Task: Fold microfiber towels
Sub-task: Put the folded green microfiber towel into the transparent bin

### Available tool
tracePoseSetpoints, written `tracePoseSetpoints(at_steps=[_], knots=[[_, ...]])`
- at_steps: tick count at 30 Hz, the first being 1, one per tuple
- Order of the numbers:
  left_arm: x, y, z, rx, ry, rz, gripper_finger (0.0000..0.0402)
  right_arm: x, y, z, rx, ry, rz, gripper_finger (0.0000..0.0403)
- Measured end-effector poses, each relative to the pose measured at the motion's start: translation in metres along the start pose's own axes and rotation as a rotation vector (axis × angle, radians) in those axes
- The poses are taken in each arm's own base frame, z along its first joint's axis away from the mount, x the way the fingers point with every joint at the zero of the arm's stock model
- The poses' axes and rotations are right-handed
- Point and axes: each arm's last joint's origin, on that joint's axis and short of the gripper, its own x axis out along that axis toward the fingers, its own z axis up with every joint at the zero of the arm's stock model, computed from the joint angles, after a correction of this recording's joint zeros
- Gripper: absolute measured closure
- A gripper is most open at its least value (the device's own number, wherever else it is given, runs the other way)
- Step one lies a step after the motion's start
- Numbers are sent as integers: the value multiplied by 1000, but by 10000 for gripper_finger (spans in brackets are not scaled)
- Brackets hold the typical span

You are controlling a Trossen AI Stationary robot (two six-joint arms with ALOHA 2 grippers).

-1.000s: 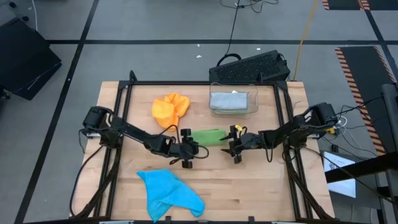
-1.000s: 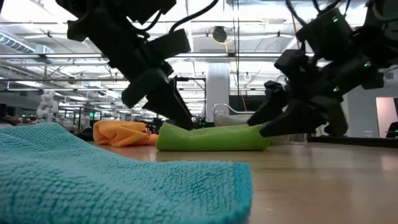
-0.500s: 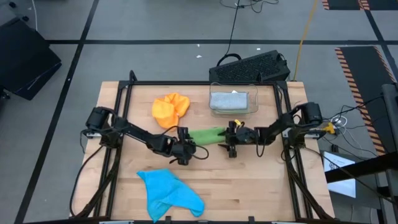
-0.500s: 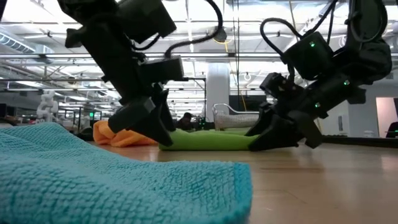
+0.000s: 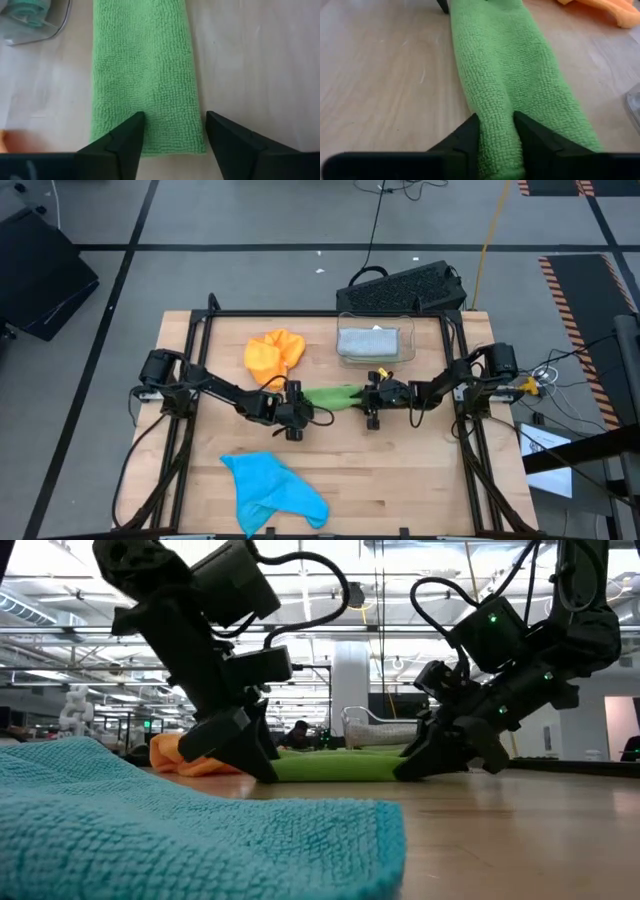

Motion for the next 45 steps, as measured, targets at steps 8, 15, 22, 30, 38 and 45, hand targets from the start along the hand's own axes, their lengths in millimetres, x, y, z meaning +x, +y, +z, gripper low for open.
tracePoseSetpoints(at_steps=[8, 15, 22, 30, 38, 45], knots=[[12, 13, -15, -58, -40, -27, 258, 0, 0, 0, 14, 2, 0, 383], [19, 29, -16, -45, -46, -24, 385, 0, -3, 2, 65, -31, -2, 391], [1, 42, -7, -27, -78, -24, 390, -11, -8, 17, 76, -81, -12, 393], [-35, 61, 26, 35, -234, 69, 389, -48, -17, 47, 31, -179, -67, 394], [-49, 93, 60, 101, -336, 195, 385, -90, -41, 64, -40, -255, -214, 394], [-52, 134, 76, 144, -385, 374, 392, -118, -70, 69, -127, -279, -425, 394]])
